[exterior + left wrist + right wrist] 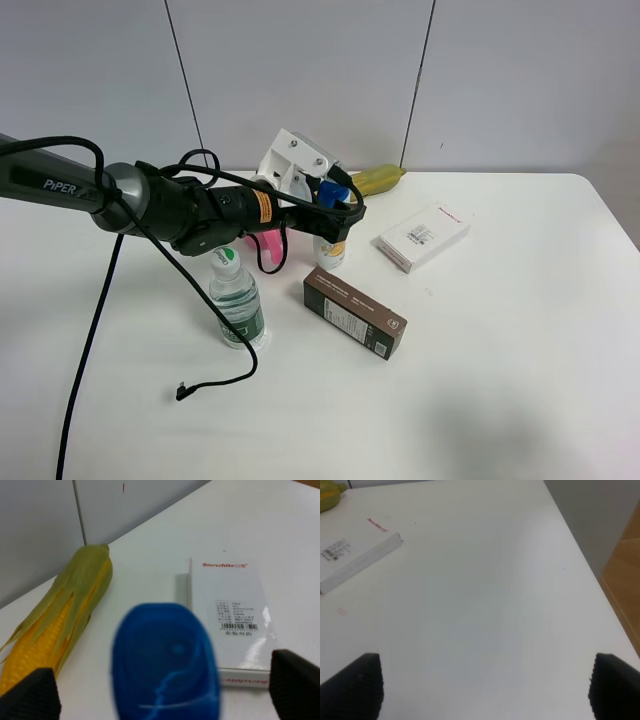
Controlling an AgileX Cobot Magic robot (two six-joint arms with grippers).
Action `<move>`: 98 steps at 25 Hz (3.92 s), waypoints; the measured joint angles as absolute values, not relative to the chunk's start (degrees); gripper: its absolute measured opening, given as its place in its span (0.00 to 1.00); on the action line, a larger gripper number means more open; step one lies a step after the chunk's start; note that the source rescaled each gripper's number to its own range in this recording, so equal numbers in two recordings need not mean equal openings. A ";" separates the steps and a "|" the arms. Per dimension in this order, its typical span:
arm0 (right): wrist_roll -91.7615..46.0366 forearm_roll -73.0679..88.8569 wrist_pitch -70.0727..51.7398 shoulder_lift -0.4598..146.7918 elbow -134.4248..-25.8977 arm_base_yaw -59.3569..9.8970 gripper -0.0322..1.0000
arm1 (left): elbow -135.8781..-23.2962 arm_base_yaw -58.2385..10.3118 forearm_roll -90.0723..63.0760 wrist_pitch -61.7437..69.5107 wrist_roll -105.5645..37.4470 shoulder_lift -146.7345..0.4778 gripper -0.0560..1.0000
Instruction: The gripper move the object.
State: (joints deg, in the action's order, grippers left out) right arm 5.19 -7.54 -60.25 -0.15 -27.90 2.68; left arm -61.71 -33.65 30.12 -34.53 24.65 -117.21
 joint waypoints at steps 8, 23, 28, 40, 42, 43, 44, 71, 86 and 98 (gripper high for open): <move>5.19 -7.54 -60.25 -0.15 -27.90 2.68 1.00 | -61.71 -33.65 29.74 -29.68 24.69 -109.39 0.75; 5.19 -7.54 -60.25 -0.15 -27.90 2.68 1.00 | -61.66 -22.78 18.18 11.38 21.99 -77.86 0.75; 5.19 -7.54 -60.25 -0.15 -27.90 2.68 1.00 | -61.66 -10.38 17.94 15.29 15.48 -72.89 0.75; 5.19 -7.54 -60.25 -0.15 -27.90 2.68 1.00 | -61.66 3.73 15.49 35.15 11.16 -61.39 0.75; 5.19 -7.54 -60.25 -0.15 -27.90 2.68 1.00 | -61.66 3.73 14.55 39.66 10.78 -58.16 0.75; 5.19 -7.54 -60.25 -0.15 -27.90 2.68 1.00 | -61.66 3.73 13.55 41.32 10.66 -56.10 0.75; 5.19 -7.54 -60.25 -0.15 -27.90 2.68 1.00 | -61.52 3.73 12.32 42.85 10.69 -53.96 0.75; 5.19 -7.54 -60.25 -0.15 -27.90 2.68 1.00 | -31.74 3.73 1.22 55.59 0.67 -8.04 0.75; 5.19 -7.54 -60.25 -0.15 -27.90 2.68 1.00 | -29.24 3.73 0.00 59.92 0.67 -7.81 0.75; 5.19 -7.54 -60.25 -0.15 -27.90 2.68 1.00 | -29.19 3.73 0.00 59.92 0.67 0.29 0.75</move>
